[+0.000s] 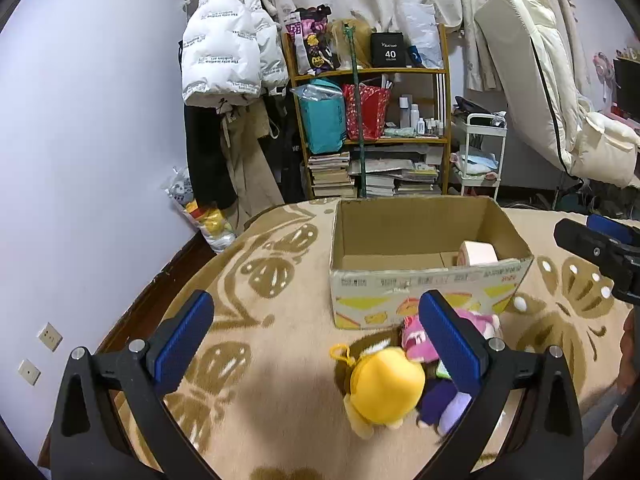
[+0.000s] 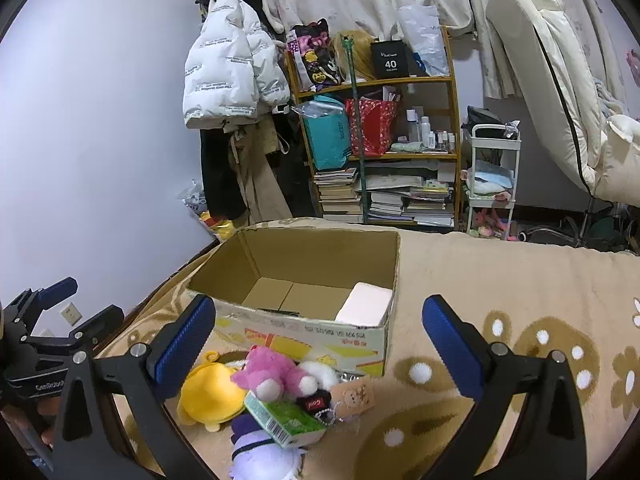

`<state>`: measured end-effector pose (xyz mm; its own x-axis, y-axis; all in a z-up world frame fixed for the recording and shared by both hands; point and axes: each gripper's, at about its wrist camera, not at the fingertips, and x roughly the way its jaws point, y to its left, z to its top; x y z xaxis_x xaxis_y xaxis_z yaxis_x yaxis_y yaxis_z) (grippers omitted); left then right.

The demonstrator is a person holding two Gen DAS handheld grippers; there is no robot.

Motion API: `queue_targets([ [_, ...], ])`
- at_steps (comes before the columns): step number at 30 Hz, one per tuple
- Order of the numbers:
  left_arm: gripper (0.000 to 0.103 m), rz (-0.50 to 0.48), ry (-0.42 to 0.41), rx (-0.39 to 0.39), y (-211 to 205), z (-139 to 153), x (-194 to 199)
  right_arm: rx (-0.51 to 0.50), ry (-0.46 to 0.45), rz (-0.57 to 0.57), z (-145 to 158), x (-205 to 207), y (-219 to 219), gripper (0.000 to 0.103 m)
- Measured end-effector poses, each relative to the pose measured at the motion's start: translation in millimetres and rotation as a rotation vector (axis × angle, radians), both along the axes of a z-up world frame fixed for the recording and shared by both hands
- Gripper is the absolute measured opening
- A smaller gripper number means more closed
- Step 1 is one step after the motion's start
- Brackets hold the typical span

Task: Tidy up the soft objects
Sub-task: 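Move both tools back toward the remaining plush toys beside the box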

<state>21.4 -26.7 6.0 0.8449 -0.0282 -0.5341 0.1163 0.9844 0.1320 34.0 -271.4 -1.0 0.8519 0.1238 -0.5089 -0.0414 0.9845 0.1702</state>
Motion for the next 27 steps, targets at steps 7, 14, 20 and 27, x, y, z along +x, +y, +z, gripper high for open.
queue_targets([
  [7, 0.101, -0.009, 0.028, 0.012, 2, -3, -16, 0.011, 0.010, -0.002, -1, -15, 4, 0.103],
  [14, 0.101, -0.015, 0.084, 0.005, 4, -10, -16, -0.005, 0.027, -0.010, -4, -20, 8, 0.103],
  [20, 0.101, -0.021, 0.140, 0.005, 2, -20, -9, -0.023, 0.049, -0.002, -8, -16, 11, 0.103],
  [27, 0.101, -0.036, 0.190, 0.034, -5, -34, 1, -0.048, 0.073, 0.010, -16, -7, 16, 0.103],
])
